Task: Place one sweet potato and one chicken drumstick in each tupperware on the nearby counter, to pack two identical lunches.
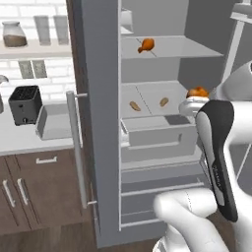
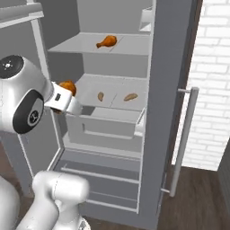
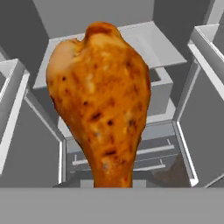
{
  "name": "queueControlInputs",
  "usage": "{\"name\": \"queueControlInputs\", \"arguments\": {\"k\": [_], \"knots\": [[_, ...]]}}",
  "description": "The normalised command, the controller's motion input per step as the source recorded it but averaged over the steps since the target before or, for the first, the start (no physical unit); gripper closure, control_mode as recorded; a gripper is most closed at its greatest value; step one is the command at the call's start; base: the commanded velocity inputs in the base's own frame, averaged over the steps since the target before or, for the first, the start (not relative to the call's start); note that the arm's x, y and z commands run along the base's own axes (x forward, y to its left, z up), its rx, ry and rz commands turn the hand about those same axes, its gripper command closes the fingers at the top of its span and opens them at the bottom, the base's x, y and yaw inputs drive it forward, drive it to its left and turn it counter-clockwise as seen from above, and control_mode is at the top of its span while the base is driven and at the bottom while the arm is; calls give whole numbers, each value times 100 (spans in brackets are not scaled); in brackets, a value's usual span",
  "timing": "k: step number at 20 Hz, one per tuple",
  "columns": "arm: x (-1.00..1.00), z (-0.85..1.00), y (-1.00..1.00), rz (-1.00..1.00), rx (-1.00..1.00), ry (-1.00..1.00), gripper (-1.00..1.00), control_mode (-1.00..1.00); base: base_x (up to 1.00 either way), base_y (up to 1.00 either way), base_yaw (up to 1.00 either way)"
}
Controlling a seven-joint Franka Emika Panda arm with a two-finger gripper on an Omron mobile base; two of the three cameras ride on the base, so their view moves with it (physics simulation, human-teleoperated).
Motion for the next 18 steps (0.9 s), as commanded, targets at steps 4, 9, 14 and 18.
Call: {"name": "queueControlInputs", "arguments": {"k": [4, 9, 14, 18], "knots": [[0, 0, 0, 0, 0, 0, 100, 100, -92, 89, 15], [0, 0, 0, 0, 0, 0, 100, 100, -47, 100, 19], [0, 0, 0, 0, 0, 0, 100, 100, -1, 100, 19], [0, 0, 0, 0, 0, 0, 100, 100, 0, 100, 33]]}}
